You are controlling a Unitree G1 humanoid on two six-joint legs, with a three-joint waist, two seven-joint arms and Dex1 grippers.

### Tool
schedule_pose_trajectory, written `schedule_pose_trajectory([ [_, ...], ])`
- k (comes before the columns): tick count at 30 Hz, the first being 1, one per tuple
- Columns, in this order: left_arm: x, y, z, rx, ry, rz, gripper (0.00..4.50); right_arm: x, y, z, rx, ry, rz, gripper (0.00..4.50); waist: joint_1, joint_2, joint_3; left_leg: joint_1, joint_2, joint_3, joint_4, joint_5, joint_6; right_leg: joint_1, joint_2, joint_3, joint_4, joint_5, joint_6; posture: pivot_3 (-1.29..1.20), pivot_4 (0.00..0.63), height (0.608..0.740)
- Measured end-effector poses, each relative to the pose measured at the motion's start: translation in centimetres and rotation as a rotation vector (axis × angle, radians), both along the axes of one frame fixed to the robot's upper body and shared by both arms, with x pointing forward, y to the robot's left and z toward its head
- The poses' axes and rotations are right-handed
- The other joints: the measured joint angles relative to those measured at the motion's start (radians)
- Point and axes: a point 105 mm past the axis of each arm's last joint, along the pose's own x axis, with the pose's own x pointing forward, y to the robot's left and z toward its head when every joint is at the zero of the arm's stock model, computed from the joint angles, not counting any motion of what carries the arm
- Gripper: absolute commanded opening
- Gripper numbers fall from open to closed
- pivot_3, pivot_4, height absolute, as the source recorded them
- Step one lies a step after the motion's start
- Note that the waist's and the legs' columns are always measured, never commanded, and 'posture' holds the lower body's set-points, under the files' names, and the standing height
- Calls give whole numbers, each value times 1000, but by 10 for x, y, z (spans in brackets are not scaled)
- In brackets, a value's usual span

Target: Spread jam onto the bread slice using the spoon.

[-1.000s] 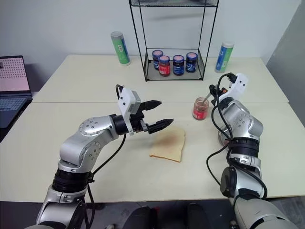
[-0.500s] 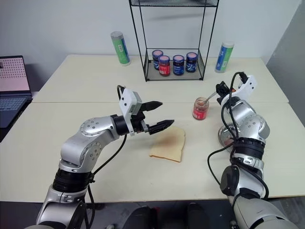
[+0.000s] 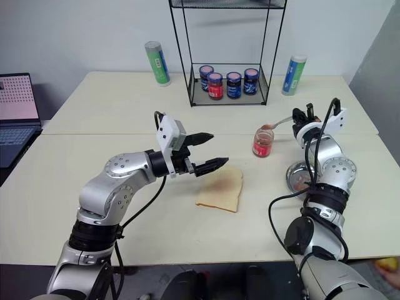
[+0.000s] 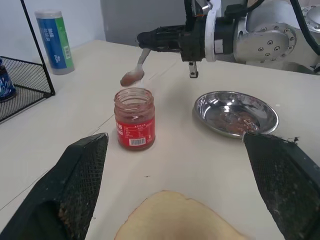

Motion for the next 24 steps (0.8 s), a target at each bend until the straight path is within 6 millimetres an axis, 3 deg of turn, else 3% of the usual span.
schedule_pose_trajectory([
  [4, -4, 9, 3, 5, 0, -22, 4500, -9, 10, 25, -18, -87, 49, 27, -3, 0, 0, -1, 0, 0, 0, 0, 0, -1, 0, 0, 0, 0, 0, 0, 150, 740],
  [6, -11, 21, 2, 26, 10, -36, 4500, -21, 28, 44, -137, -166, 128, 27, -6, 1, 0, -1, 1, 0, -2, 0, 0, -2, 0, 1, 0, 0, 0, 0, 150, 740],
  [9, -23, 42, -9, 70, 59, -32, 4500, -40, 56, 54, -330, -240, 242, 27, -6, 1, 0, -1, 3, 0, -2, 0, 0, -3, 1, 0, 0, -1, -2, 0, 150, 740],
  [12, -44, 65, -28, 114, 156, -16, 4500, -60, 93, 36, -473, -248, 385, 27, -7, 1, 0, -1, 4, 0, -3, 0, 0, -4, 2, 0, 0, -2, -2, 0, 150, 740],
  [16, -63, 75, -37, 120, 221, -19, 4500, -79, 128, 18, -601, -269, 519, 27, 1, 0, 1, -1, 2, -1, -2, 0, 0, -3, 1, -1, 1, -2, -2, 0, 150, 740],
  [20, -71, 79, -42, 130, 251, -8, 4500, -92, 149, -4, -754, -295, 580, 27, 4, -1, 1, -1, 0, -1, -1, 0, 0, -2, -1, -1, 0, -2, -1, 0, 150, 740],
  [24, -69, 80, -43, 130, 250, 14, 4500, -93, 155, -19, -844, -306, 578, 27, 2, -2, 1, -1, 0, -1, -1, 0, 0, -3, -1, -1, 0, -2, -1, 0, 150, 740],
])
